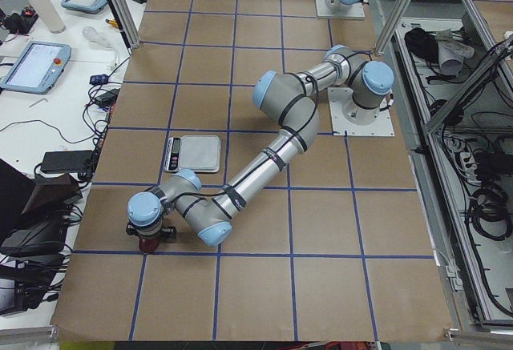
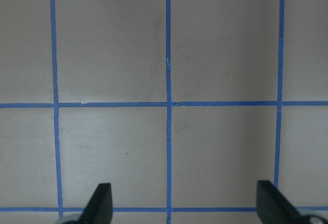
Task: Weigh mango
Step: 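Lift the mango with the left gripper off the table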
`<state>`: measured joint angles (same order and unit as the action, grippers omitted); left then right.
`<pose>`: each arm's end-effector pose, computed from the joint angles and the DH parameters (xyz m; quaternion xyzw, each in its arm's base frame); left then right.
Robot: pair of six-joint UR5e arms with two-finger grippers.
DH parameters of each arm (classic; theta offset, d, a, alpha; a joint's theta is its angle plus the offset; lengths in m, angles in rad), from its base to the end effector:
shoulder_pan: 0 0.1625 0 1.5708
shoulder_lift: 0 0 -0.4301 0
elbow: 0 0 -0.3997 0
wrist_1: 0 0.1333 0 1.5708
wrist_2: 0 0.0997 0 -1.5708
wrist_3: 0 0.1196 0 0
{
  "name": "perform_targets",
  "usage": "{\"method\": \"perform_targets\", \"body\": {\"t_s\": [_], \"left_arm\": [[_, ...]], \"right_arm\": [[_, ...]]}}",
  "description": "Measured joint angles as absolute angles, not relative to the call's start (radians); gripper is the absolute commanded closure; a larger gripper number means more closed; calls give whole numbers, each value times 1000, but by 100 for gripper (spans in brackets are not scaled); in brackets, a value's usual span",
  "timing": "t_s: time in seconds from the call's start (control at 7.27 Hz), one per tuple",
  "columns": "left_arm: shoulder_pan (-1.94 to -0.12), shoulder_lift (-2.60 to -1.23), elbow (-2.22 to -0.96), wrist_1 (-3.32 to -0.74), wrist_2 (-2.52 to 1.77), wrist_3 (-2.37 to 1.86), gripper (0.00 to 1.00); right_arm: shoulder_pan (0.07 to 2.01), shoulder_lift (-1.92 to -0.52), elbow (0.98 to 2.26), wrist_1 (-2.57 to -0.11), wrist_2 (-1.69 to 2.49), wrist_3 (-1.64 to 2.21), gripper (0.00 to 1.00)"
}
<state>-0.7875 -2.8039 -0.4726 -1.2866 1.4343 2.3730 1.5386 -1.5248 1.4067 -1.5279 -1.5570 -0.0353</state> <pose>0.5418 -0.7561 0.1489 0.7137 0.6932 -0.0675 0.0749 0.1180 -0.5292 0.5275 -0.0018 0.9993 -0.0378 0.0056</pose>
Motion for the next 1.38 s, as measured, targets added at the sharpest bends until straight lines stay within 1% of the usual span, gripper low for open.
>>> {"method": "perform_targets", "body": {"t_s": [0.14, 0.28, 0.55, 0.69, 0.96, 1.38], "left_arm": [[-787, -2803, -473, -1286, 1434, 2373, 85], [-787, -2798, -475, -1287, 1435, 2373, 92], [-788, -2776, -494, -1287, 1436, 2372, 91], [-792, -2745, -532, -1289, 1440, 2368, 91], [-808, -2630, -680, -1291, 1461, 2343, 90], [-868, -2404, -974, -1290, 1525, 2268, 90]], "right_arm": [[1539, -1525, 1407, -1528, -1557, -35, 0], [1538, -1525, 1407, -1528, -1557, -35, 0], [1538, -1525, 1407, -1528, -1557, -35, 0], [1538, -1525, 1407, -1528, -1557, -35, 0], [1539, -1525, 1407, -1528, -1557, -35, 0], [1539, -1525, 1407, -1528, -1556, -35, 0]]}}
